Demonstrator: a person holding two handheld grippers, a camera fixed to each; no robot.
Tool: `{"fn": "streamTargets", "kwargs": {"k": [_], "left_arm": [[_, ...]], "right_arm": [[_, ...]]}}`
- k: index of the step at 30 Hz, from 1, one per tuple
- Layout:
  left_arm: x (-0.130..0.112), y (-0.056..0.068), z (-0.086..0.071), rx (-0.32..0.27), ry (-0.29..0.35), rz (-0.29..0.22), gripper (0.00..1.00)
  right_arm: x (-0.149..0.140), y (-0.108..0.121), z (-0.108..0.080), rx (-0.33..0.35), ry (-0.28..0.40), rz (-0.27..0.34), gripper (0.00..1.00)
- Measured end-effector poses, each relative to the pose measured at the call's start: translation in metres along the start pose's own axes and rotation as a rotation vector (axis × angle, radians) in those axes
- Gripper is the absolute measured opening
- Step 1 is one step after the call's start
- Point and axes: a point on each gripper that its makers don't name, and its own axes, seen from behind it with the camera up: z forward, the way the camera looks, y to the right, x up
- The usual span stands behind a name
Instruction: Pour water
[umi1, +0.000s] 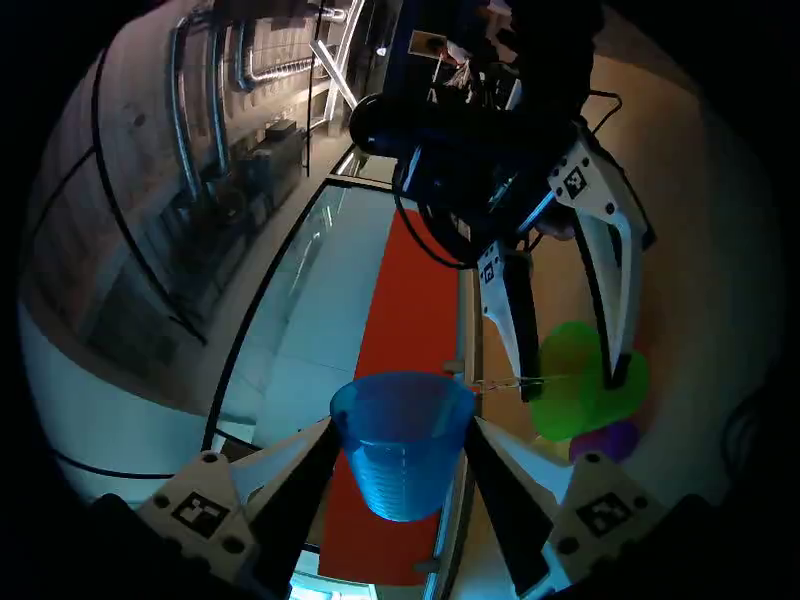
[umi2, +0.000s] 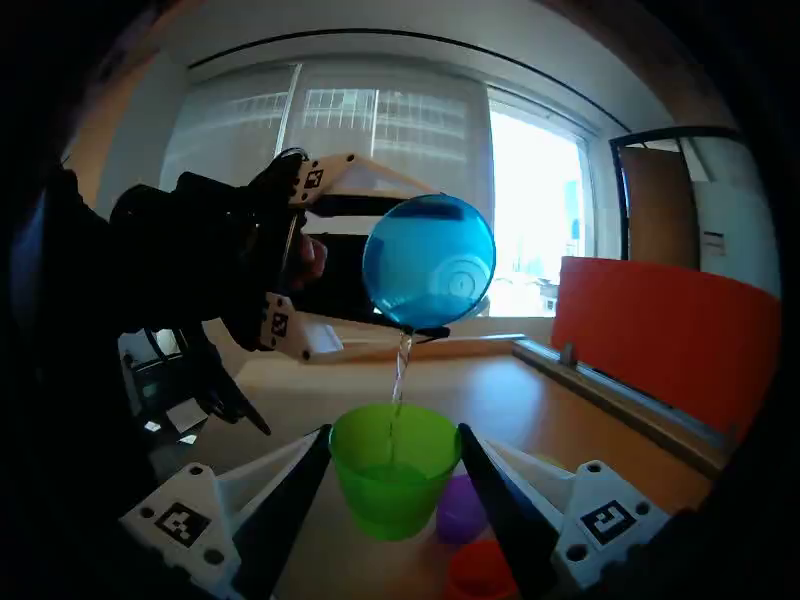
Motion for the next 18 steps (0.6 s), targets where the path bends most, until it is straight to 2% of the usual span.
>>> {"fn": "streamTargets", "kwargs": {"k": [18], "left_arm": [[0.0041,-0.0010,0.0002,0.000,-0.001,0.042,0.83]], "right_arm": [[0.0003,0.0000,-0.0027,-0.003,0.001,-0.006,0.94]]}}
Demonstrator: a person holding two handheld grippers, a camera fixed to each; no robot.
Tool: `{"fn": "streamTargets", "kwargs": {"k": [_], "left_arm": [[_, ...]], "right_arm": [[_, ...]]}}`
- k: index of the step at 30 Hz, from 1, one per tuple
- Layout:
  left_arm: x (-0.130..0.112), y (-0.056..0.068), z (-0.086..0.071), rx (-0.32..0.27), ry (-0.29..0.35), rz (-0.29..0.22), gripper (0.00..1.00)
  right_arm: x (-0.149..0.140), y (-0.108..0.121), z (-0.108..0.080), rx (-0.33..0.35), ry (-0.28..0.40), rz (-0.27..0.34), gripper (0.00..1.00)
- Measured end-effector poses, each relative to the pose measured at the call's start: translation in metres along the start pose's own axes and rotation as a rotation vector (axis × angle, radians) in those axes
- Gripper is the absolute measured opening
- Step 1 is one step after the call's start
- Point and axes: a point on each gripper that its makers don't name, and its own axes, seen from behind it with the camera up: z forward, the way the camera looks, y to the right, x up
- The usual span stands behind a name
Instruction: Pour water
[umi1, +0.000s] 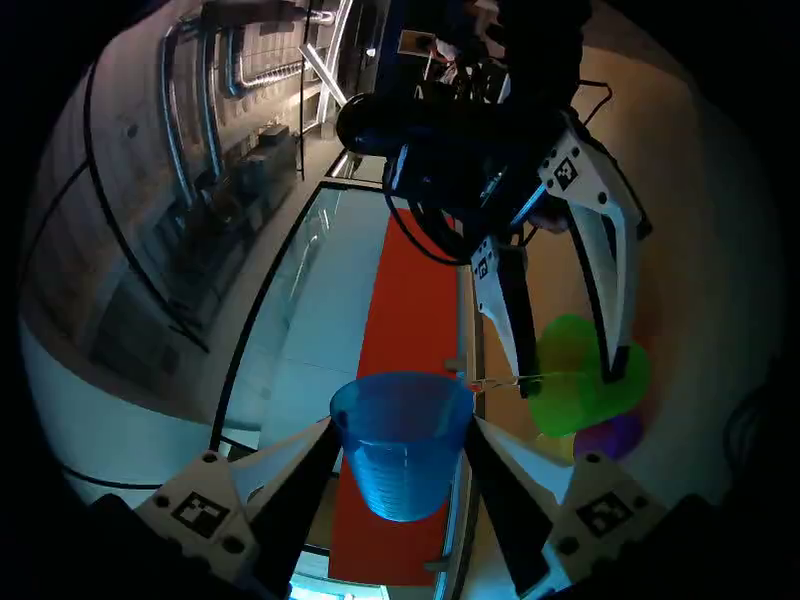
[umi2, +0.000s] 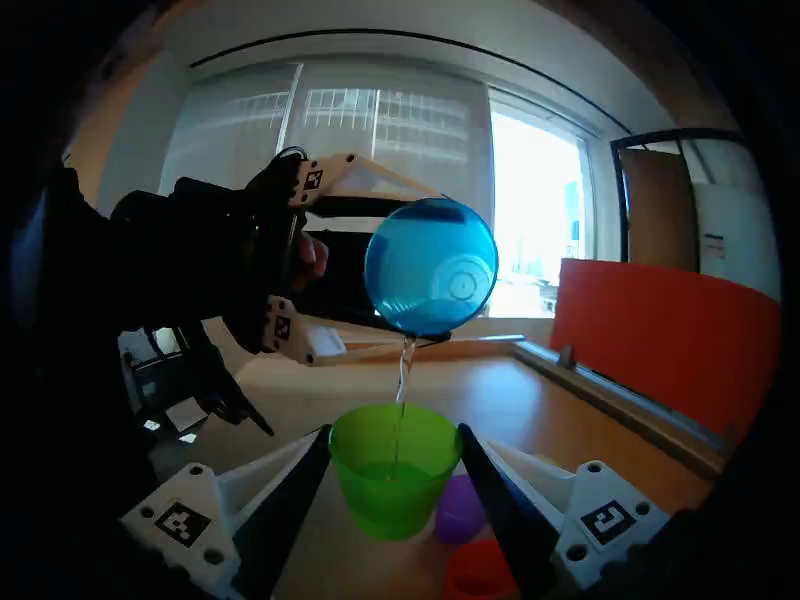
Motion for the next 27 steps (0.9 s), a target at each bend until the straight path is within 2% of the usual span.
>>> {"fn": "streamTargets", "kwargs": {"k": [27], "left_arm": [[0.0039,0.0015,-0.0030,0.005,-0.002,0.047,0.83]], "right_arm": [[-0.0004,-0.0012,0.0011,0.001,-0.002,-0.002,0.94]]}}
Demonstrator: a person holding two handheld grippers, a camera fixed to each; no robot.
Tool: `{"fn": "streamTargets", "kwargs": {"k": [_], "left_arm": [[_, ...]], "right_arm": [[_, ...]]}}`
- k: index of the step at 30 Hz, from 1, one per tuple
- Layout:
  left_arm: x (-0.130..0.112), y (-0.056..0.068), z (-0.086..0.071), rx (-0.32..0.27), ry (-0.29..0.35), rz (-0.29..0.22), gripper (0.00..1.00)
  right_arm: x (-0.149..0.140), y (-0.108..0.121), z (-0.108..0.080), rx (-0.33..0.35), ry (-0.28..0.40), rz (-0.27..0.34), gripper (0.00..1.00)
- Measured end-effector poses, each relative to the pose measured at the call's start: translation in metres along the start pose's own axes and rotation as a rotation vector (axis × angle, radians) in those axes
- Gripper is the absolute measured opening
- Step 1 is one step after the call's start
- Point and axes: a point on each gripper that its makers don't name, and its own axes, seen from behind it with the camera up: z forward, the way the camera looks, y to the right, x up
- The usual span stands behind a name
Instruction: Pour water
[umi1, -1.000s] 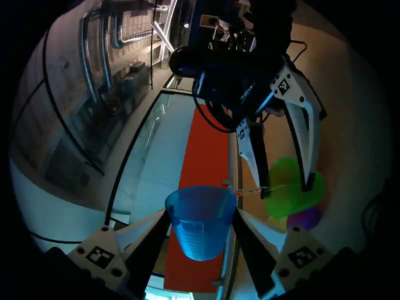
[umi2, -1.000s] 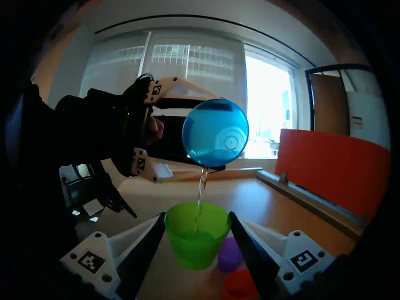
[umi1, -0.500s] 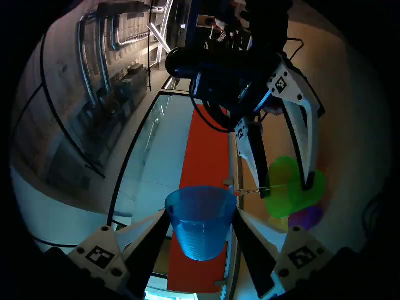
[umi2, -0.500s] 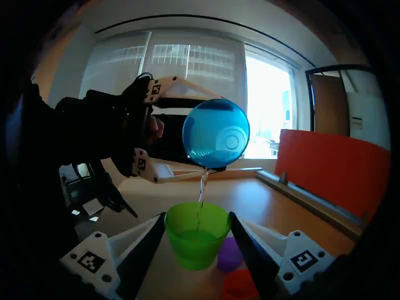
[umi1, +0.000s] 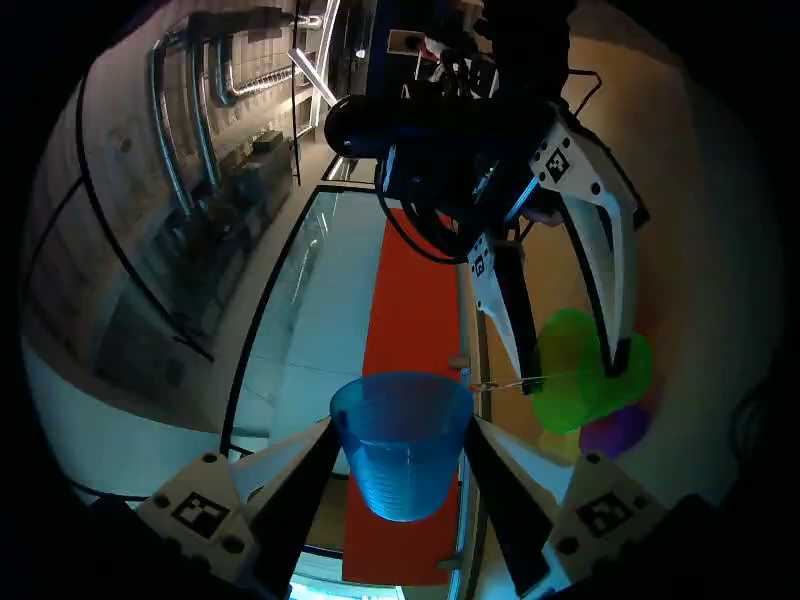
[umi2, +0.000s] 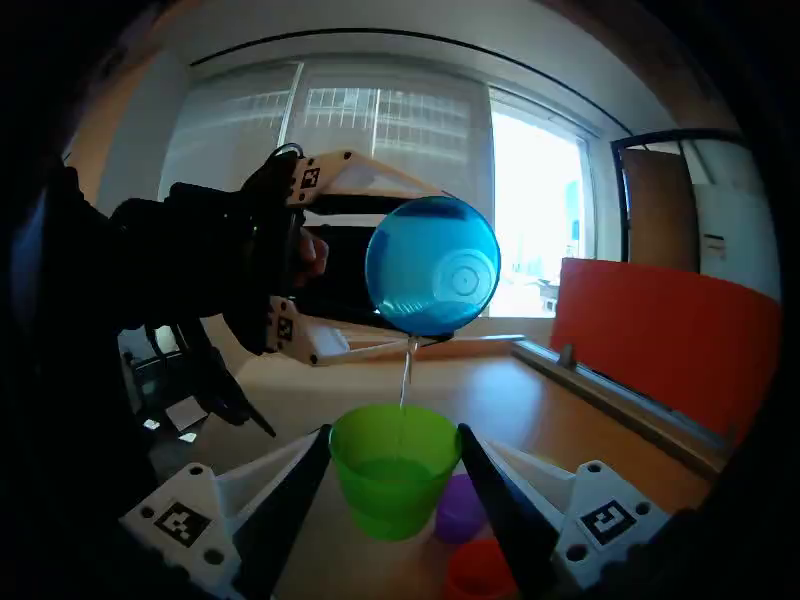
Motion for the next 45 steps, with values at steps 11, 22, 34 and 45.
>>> {"fn": "streamTargets", "kwargs": {"k": [11,22,34,45], "left_arm": [[0.0024,0.0005,-0.0007,-0.003,0.001,0.021,0.83],[0.0060,0.0019,-0.0018,-0.005,0.002,0.037,0.83],[0.0081,-0.0008,-0.0031,-0.004,0.001,0.060,0.83],[0.0098,-0.0008,-0.0031,-0.003,0.000,0.079,0.83]], "right_arm": [[-0.0002,-0.0002,0.0008,0.000,-0.001,-0.005,0.94],[-0.0010,-0.0004,0.0005,-0.001,-0.003,-0.007,0.94],[-0.0013,-0.0006,0.0004,0.000,-0.001,-0.008,0.94],[0.0002,-0.0005,-0.0013,-0.003,0.002,-0.009,0.94]]}}
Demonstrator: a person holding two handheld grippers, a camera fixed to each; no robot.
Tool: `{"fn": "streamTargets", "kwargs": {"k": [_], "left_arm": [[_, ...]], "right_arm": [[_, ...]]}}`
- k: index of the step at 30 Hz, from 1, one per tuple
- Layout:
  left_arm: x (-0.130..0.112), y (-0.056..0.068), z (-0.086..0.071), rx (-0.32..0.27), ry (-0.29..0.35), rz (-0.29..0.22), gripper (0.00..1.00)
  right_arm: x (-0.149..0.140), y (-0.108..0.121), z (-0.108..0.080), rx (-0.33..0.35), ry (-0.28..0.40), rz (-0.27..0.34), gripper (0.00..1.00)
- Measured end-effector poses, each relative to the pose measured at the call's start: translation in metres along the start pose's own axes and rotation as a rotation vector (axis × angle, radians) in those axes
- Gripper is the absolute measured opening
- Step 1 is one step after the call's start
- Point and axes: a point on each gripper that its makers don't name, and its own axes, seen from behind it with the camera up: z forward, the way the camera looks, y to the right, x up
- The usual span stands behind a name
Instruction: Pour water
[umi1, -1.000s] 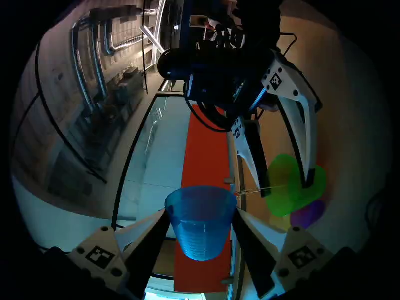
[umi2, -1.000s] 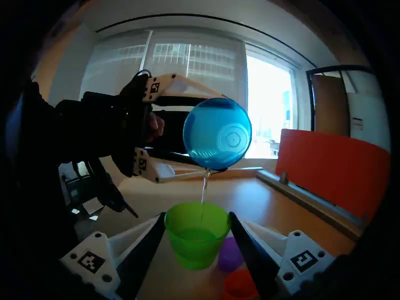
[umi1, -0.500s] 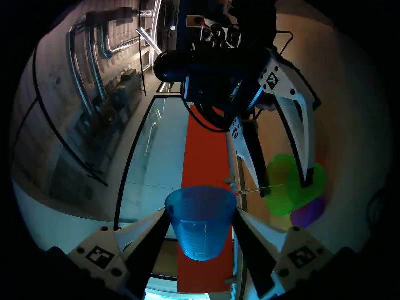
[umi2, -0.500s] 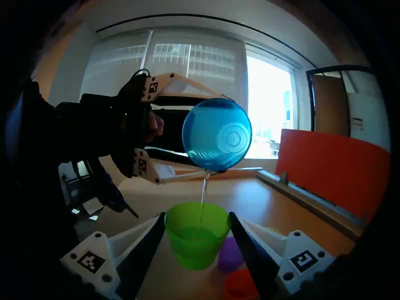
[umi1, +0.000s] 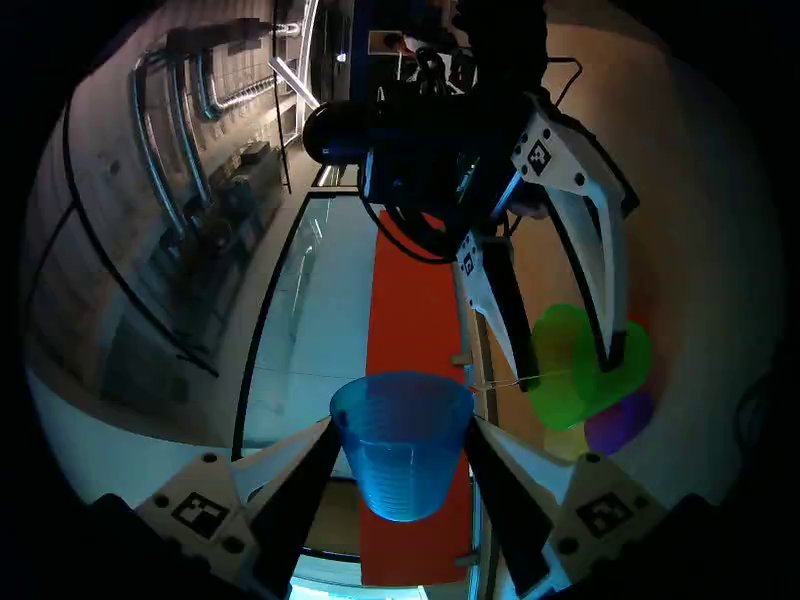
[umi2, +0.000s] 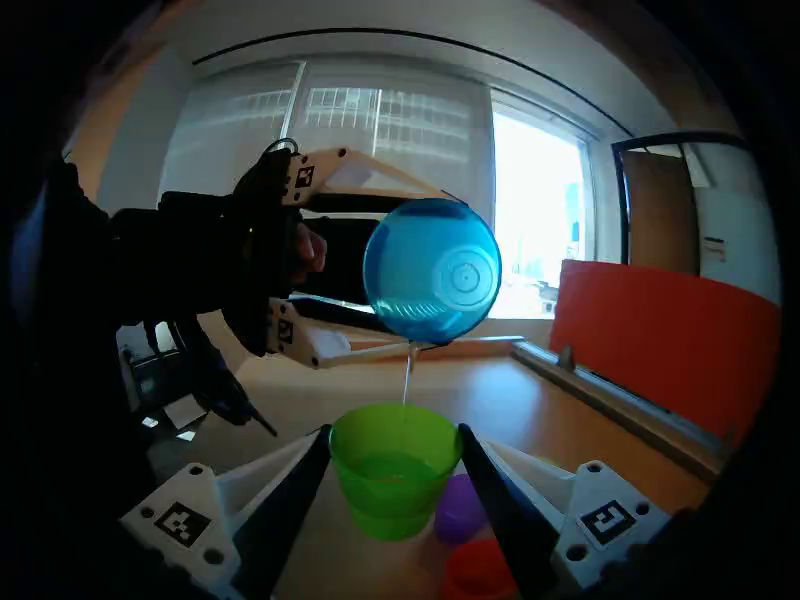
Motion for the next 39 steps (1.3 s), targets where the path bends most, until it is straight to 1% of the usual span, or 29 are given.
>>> {"fn": "streamTargets", "kwargs": {"k": [11,23,39], "left_arm": [[0.0012,0.0015,0.0015,-0.004,0.001,0.020,0.83],[0.0041,0.0005,0.0014,0.001,0.004,0.032,0.83],[-0.0009,-0.0014,0.0048,0.006,-0.001,0.017,0.83]], "right_arm": [[0.0025,-0.0012,-0.0004,0.002,0.003,-0.002,0.94],[0.0043,-0.0010,-0.0009,-0.001,0.003,-0.005,0.94],[0.0043,0.0009,0.0000,-0.007,0.008,-0.006,0.94]]}}
